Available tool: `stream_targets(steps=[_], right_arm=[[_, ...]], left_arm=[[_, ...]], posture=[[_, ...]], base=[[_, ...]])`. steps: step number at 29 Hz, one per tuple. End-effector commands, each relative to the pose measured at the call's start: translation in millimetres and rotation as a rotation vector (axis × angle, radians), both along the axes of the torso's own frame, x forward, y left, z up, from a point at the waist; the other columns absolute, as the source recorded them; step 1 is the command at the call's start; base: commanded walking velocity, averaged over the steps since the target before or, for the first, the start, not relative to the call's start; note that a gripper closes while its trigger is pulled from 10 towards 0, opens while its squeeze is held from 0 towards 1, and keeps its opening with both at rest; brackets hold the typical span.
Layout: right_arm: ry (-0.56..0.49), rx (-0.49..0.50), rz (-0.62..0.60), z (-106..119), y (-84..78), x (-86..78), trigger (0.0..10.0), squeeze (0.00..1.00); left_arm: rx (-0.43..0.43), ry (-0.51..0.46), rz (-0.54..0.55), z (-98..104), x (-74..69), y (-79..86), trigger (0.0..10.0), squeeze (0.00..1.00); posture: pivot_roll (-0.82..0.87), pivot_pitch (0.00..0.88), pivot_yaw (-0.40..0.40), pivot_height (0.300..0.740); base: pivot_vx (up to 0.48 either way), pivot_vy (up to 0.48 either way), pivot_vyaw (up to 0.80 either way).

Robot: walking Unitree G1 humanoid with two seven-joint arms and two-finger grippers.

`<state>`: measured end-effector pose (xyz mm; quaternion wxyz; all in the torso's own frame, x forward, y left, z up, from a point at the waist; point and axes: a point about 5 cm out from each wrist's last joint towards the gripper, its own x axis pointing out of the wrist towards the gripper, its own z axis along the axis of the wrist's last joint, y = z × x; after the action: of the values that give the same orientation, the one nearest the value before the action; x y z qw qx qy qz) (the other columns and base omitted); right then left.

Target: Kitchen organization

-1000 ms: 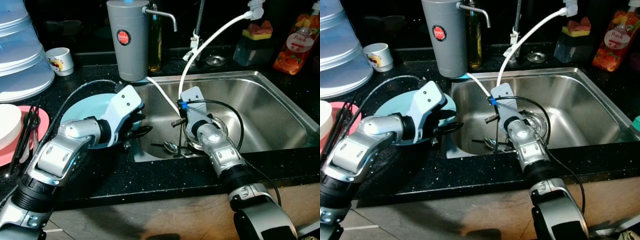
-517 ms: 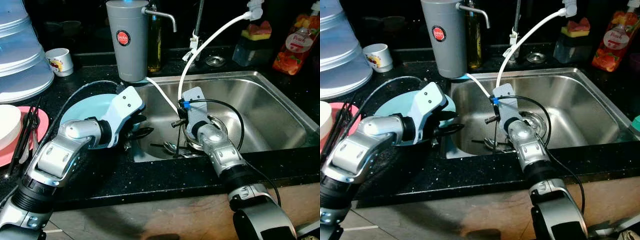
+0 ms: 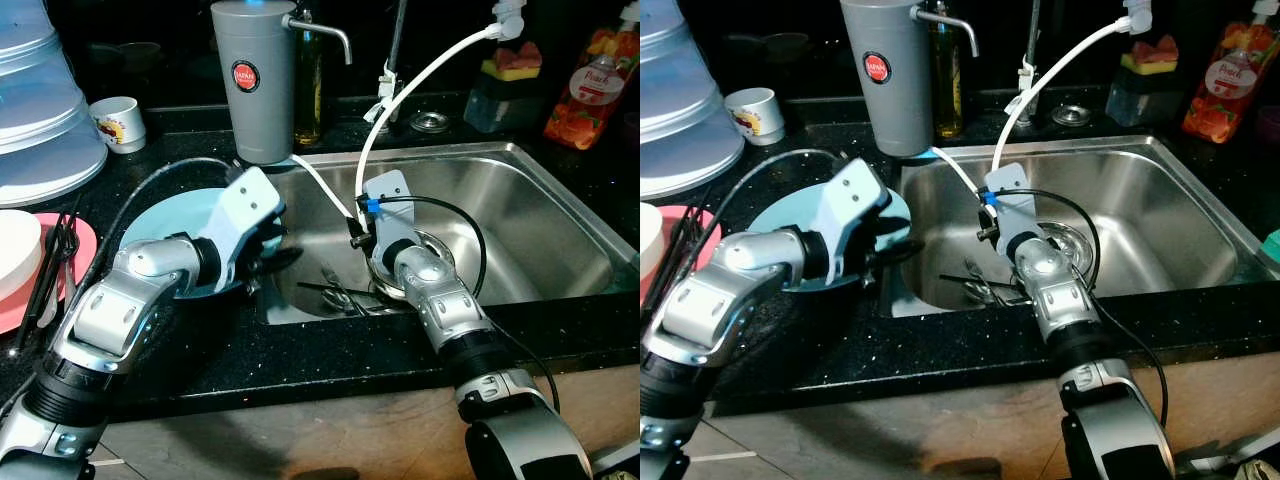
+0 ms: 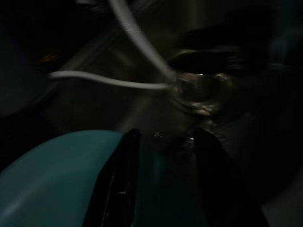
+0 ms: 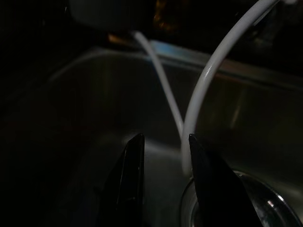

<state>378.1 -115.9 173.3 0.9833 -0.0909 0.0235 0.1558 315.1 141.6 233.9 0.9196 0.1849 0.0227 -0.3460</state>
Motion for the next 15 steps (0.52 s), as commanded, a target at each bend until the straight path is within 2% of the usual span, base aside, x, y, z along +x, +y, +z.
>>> stream_targets(steps=[1, 2, 3, 5, 8, 10, 11, 13, 14, 15], right_arm=[[-0.027, 0.056, -0.019, 7.3, -1.7, -0.5, 10.0, 0.00], [-0.047, 0.101, -0.024, 13.0, -1.5, -1.2, 10.0, 0.00], [-0.062, 0.153, -0.020, 19.3, 0.1, -2.6, 10.0, 0.00], [-0.070, 0.186, -0.016, 23.1, 1.2, -3.7, 10.0, 0.00], [-0.072, 0.224, 0.032, 30.4, 10.7, -8.1, 10.0, 0.00], [-0.060, 0.244, 0.064, 32.1, 17.0, -10.7, 10.0, 0.00], [-0.060, 0.244, 0.064, 32.1, 17.0, -10.7, 10.0, 0.00], [-0.051, 0.251, 0.084, 32.6, 22.0, -12.6, 10.0, 0.00], [-0.051, 0.251, 0.084, 32.6, 22.0, -12.6, 10.0, 0.00], [-0.047, 0.251, 0.095, 32.6, 24.5, -13.4, 10.0, 0.00]], left_arm=[[-0.008, -0.012, 0.110, 3.9, 7.1, 12.6, 10.0, 0.00], [-0.032, -0.015, 0.181, 6.7, 10.6, 20.4, 10.0, 0.24], [-0.063, -0.003, 0.244, 9.3, 12.3, 30.2, 10.0, 1.00], [-0.084, 0.008, 0.281, 10.7, 12.7, 36.3, 10.0, 1.00], [-0.114, 0.054, 0.351, 12.8, 7.6, 58.7, 10.0, 1.00], [-0.106, 0.080, 0.402, 13.4, 4.3, 73.4, 10.0, 1.00], [-0.106, 0.080, 0.402, 13.4, 4.3, 73.4, 10.0, 1.00], [-0.093, 0.115, 0.477, 13.1, 1.6, 90.8, 10.0, 1.00], [-0.093, 0.115, 0.477, 13.1, 1.6, 90.8, 10.0, 1.00], [-0.092, 0.145, 0.522, 12.0, -0.4, 101.4, 10.0, 1.00]], posture=[[0.02, 0.000, 0.003, 0.740], [0.02, 0.000, 0.003, 0.740], [0.03, 0.000, 0.004, 0.740], [0.03, 0.000, 0.004, 0.740], [0.03, 0.000, 0.008, 0.740], [0.03, 0.000, 0.006, 0.740], [0.03, 0.000, 0.006, 0.740], [0.03, 0.000, 0.005, 0.740], [0.03, 0.000, 0.005, 0.740], [0.04, 0.000, 0.000, 0.740]], base=[[0.000, 0.000, 0.00], [0.000, 0.000, 0.00], [0.000, 0.000, 0.00], [0.000, 0.000, 0.00], [0.000, 0.000, 0.00], [0.000, 0.000, 0.00], [0.000, 0.000, 0.00], [0.000, 0.000, 0.00], [0.000, 0.000, 0.00], [0.000, 0.000, 0.00]])
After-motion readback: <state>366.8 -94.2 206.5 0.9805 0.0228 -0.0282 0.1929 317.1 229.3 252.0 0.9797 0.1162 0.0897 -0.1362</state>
